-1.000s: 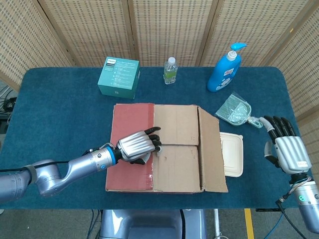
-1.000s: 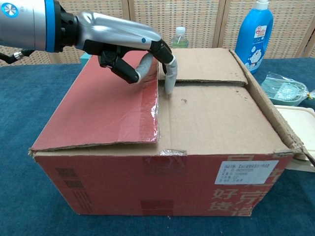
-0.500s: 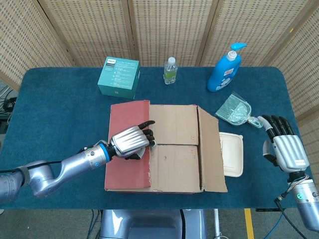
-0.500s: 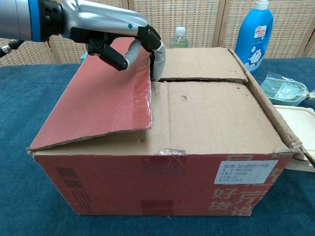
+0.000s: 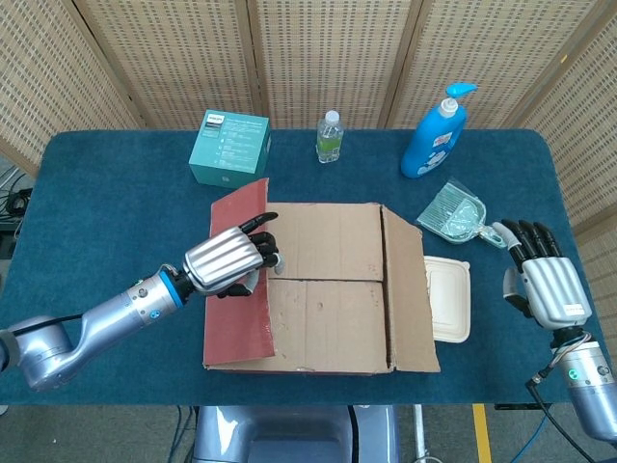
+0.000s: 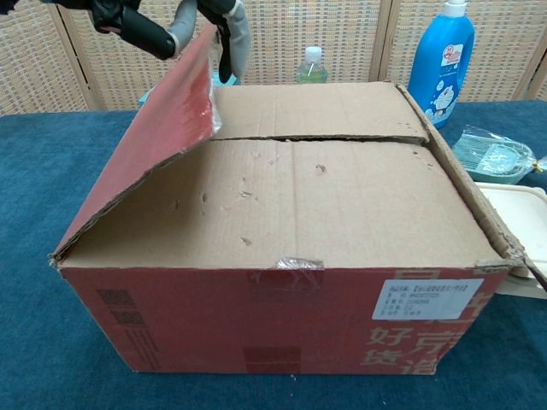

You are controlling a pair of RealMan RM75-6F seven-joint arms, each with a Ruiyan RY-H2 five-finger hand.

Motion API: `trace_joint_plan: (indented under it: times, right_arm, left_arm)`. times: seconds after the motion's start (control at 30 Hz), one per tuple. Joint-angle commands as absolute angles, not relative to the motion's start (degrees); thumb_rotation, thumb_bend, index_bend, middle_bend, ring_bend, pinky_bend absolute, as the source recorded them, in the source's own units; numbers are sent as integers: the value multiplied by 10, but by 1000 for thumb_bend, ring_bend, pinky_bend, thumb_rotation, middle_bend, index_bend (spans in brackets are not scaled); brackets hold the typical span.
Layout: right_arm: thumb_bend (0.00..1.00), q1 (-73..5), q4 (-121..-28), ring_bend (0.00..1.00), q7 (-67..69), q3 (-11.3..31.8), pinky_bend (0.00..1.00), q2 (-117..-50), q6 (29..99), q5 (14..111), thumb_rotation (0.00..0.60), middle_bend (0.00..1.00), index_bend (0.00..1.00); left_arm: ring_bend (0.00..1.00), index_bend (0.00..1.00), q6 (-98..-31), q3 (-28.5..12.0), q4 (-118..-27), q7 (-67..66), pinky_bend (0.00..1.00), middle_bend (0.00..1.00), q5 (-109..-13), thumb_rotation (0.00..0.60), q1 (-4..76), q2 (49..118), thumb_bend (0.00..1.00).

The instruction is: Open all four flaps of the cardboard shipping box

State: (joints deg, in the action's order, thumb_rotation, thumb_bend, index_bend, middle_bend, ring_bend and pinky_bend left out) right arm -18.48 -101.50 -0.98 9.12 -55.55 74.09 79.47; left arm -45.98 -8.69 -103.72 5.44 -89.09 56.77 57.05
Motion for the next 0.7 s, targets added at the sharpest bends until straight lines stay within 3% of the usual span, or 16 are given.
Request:
trace_joint_plan:
  times: [0.03,0.7]
  right_arm:
    - [827,-186,-1016,0,-12,92,30,-557,739,794,600,98,49]
    - [827,-195,-1033,0,-40,95,30,-558,729,791,600,98,49]
  left_arm:
    - [294,406,-482,-86,-1043,67,24,450,-902,402,554,556,1000]
    - [303,406,-599,-74,-1070,111,24,461,-954,402,472,459,1000]
